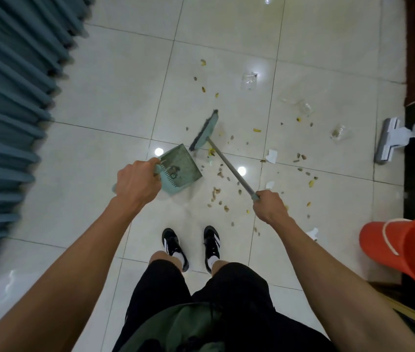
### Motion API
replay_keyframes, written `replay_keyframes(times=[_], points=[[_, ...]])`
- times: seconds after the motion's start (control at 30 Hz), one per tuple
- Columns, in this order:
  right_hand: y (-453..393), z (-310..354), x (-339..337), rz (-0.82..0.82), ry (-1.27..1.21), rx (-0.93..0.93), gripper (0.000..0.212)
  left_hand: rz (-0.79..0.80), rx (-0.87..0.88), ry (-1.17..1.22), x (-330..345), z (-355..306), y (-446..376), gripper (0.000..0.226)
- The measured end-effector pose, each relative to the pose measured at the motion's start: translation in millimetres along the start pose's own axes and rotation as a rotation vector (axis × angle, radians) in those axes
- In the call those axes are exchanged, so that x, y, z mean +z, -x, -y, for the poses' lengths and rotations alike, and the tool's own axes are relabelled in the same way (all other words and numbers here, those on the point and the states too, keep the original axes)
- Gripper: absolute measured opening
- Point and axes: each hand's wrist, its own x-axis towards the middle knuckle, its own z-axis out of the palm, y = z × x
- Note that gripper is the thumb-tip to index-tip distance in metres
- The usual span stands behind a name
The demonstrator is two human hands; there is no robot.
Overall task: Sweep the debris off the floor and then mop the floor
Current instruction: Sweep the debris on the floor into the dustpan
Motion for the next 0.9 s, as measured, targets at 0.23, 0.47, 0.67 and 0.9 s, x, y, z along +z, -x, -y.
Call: replay_keyframes(times=[0.23, 0.47, 0.67, 0.9], points=[[-23, 74, -2, 0.006, -0.166, -0.019, 0.025, -0.012, 0.017, 0.01, -20, 53, -37, 0.023], [-58, 194, 16, 0.038, -0.497, 0.087, 0.033, -0.012, -0.004, 0.074, -37, 132, -104, 0.024], [-84, 256, 26, 0.036, -0.395, 0.11, 0.03, 0.028, 0.034, 0.06, -51, 170, -153, 0.026], [-80, 219, 21, 0.027, -0.11, 0.195, 0.023, 0.067, 0.126, 0.0, -47, 158, -189, 0.028]])
